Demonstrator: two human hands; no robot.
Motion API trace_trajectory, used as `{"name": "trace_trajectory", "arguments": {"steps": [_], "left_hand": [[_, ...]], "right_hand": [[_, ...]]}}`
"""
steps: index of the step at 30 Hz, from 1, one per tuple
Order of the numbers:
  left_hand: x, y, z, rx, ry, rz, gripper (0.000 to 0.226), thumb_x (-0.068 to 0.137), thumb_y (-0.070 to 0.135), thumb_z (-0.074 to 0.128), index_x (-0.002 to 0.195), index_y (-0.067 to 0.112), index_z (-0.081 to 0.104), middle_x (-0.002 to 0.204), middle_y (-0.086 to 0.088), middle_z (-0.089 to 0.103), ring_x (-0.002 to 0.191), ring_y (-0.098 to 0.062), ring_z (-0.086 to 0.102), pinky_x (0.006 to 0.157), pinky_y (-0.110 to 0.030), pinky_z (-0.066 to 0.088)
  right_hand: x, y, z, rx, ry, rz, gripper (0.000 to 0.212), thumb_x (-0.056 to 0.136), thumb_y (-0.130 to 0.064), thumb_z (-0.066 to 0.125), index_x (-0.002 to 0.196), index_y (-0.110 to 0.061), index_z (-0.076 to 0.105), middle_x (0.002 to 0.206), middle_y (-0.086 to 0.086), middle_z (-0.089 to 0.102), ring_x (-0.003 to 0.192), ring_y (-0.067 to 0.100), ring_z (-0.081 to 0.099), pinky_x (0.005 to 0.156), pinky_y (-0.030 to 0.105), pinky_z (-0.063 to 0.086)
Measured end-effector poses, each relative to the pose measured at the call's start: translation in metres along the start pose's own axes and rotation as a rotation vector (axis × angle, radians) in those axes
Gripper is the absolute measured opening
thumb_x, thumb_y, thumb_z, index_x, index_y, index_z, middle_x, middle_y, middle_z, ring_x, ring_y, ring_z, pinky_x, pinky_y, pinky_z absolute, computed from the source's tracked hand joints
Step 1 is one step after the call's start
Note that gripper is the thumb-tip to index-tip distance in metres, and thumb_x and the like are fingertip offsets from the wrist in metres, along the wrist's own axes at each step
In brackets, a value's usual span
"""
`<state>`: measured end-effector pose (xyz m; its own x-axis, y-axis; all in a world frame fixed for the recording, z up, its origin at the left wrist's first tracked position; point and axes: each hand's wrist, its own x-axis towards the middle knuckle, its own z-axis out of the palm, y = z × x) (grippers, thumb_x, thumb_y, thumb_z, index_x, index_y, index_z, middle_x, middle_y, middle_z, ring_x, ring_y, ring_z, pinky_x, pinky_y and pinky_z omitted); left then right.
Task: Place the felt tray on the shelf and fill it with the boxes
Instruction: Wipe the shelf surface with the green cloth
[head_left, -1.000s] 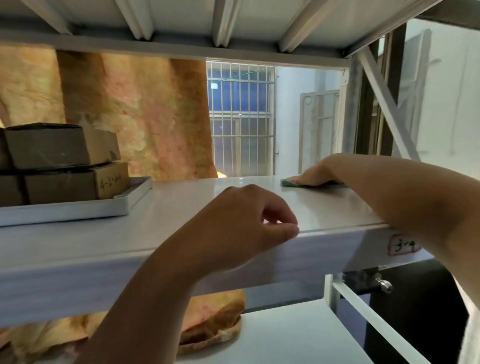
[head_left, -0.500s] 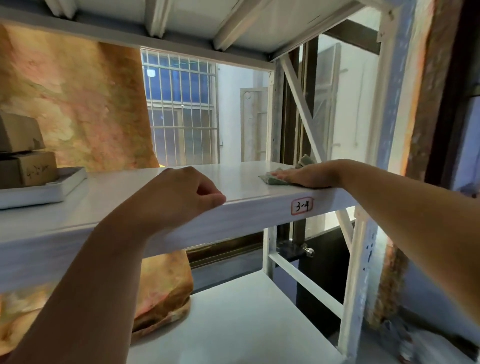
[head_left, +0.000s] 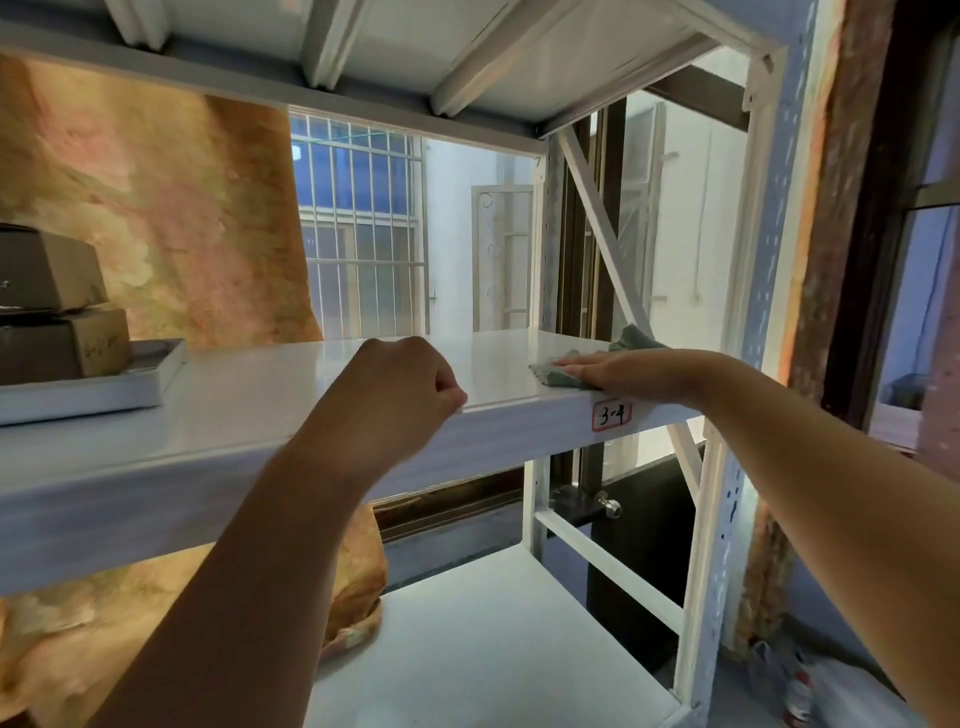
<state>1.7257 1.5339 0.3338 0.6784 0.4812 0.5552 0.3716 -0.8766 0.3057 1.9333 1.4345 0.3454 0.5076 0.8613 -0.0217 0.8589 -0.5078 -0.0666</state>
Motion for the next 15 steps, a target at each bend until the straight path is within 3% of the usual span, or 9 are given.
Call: {"name": "trace_trajectory", "arguments": {"steps": [3,5,8,10,13,15], "left_hand": [[-0.001,-0.002,-0.004,-0.015,0.154,-0.022,0.021,0.093,0.016,0.056,0.102,0.010,0.073,0.101,-0.002,0.073,0.074,-0.008,0.058,0.067,-0.011,0.038],[-0.003,-0.006,-0.011,0.005,0.209,-0.038,0.022,0.093,0.016,0.056,0.108,0.012,0.071,0.107,-0.004,0.072,0.087,-0.012,0.063,0.076,-0.016,0.039],[-0.006,-0.015,-0.023,0.059,0.253,-0.078,0.019,0.091,0.022,0.056,0.104,0.021,0.070,0.104,-0.002,0.072,0.090,-0.017,0.064,0.077,-0.026,0.045],[-0.008,-0.023,-0.031,0.090,0.267,-0.117,0.017,0.090,0.025,0.056,0.100,0.026,0.070,0.103,-0.001,0.072,0.090,-0.020,0.063,0.079,-0.033,0.049],[-0.013,-0.031,-0.043,0.083,0.290,-0.178,0.021,0.091,0.028,0.054,0.099,0.022,0.072,0.102,-0.005,0.072,0.087,-0.023,0.061,0.075,-0.030,0.043],[-0.018,-0.036,-0.050,0.078,0.333,-0.206,0.024,0.091,0.030,0.054,0.100,0.019,0.073,0.104,-0.010,0.072,0.093,-0.029,0.063,0.074,-0.028,0.040]], "right_hand": [[-0.003,-0.039,0.000,0.152,0.015,-0.064,0.046,0.102,-0.040,0.022,0.147,-0.033,0.025,0.146,0.007,0.035,0.131,0.026,0.035,0.110,0.042,0.020],[-0.007,-0.073,-0.001,0.179,0.002,-0.150,0.046,0.103,-0.035,0.021,0.148,-0.027,0.024,0.152,0.009,0.030,0.137,0.027,0.028,0.112,0.038,0.017],[-0.004,-0.127,0.001,0.219,-0.067,-0.263,0.044,0.105,-0.022,0.020,0.146,-0.011,0.029,0.152,0.012,0.029,0.140,0.026,0.026,0.108,0.025,0.016],[-0.004,-0.157,0.003,0.277,-0.139,-0.341,0.043,0.104,-0.021,0.022,0.140,-0.003,0.037,0.143,0.017,0.041,0.132,0.029,0.037,0.115,0.035,0.020],[-0.009,-0.188,0.003,0.357,-0.161,-0.424,0.039,0.101,-0.014,0.033,0.137,0.002,0.036,0.129,0.015,0.049,0.114,0.020,0.044,0.103,0.023,0.030],[-0.010,-0.201,0.003,0.370,-0.146,-0.455,0.042,0.100,-0.011,0.038,0.139,0.004,0.033,0.136,0.019,0.045,0.118,0.022,0.042,0.097,0.020,0.031]]}}
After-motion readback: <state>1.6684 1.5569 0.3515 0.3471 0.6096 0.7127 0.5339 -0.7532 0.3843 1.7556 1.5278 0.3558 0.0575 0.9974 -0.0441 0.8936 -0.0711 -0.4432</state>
